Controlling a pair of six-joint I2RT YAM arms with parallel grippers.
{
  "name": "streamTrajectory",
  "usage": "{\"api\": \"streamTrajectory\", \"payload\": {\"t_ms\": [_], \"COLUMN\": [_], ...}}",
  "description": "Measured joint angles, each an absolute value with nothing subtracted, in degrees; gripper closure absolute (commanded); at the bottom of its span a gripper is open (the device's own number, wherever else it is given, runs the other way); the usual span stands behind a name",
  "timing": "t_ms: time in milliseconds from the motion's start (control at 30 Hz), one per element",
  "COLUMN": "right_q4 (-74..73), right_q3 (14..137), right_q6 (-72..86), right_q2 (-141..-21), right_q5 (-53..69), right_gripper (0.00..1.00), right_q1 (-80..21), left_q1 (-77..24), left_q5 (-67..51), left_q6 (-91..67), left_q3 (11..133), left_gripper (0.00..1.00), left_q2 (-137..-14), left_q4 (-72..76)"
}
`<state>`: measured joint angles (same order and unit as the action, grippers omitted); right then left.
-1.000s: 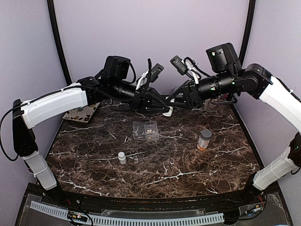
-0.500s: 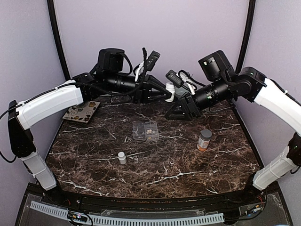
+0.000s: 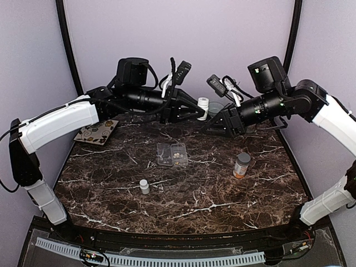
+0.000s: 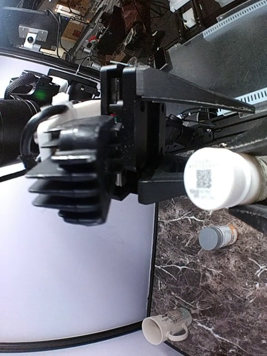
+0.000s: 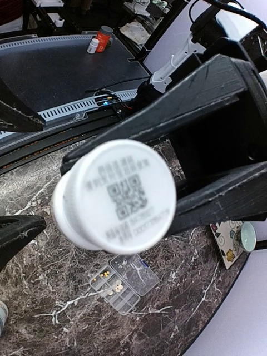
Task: Sort the pills into containers
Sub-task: Screw the lid of the pill bottle onto the pill bottle.
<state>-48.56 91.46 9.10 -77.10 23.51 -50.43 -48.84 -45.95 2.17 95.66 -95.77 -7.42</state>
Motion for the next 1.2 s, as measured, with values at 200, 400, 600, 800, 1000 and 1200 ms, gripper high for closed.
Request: {"api": "streamTrajectory", "payload": {"t_ms": [200,400,600,800,1000,1200], "right_q4": [-47.0,-44.66,-39.7,-35.68,-33.15,-32.53], "right_q3": [90.91,89.67,87.2,86.06,86.02,86.35], "right_q6": [10.24,12.88,16.6,19.25,20.69,21.39], "right_q2": [-75.24,-73.14,-71.09,-71.5,-72.4,-73.71], "right_q5": [19.81,15.25,8.97,3.84,1.21,0.1], "right_gripper": [0.48,0.48,0.48,0.48,0.49,0.5], "right_q1": [-50.06,-49.87,-49.87,-50.35,-51.03,-51.27], "left_q1": [-49.54,-50.78,-52.93,-54.65,-55.05,-55.05], "left_q5": [-40.01,-30.17,-21.37,-15.22,-12.21,-10.96], "left_q6": [3.01,3.36,3.42,3.42,3.4,3.42], "left_q3": [95.57,94.54,94.43,94.45,94.45,94.45], "left_gripper": [1.0,1.0,1.0,1.0,1.0,1.0], "left_q2": [-95.77,-95.55,-95.55,-95.66,-96.27,-96.75], "left_q4": [-7.44,-7.4,-7.4,-7.4,-7.44,-7.46]}}
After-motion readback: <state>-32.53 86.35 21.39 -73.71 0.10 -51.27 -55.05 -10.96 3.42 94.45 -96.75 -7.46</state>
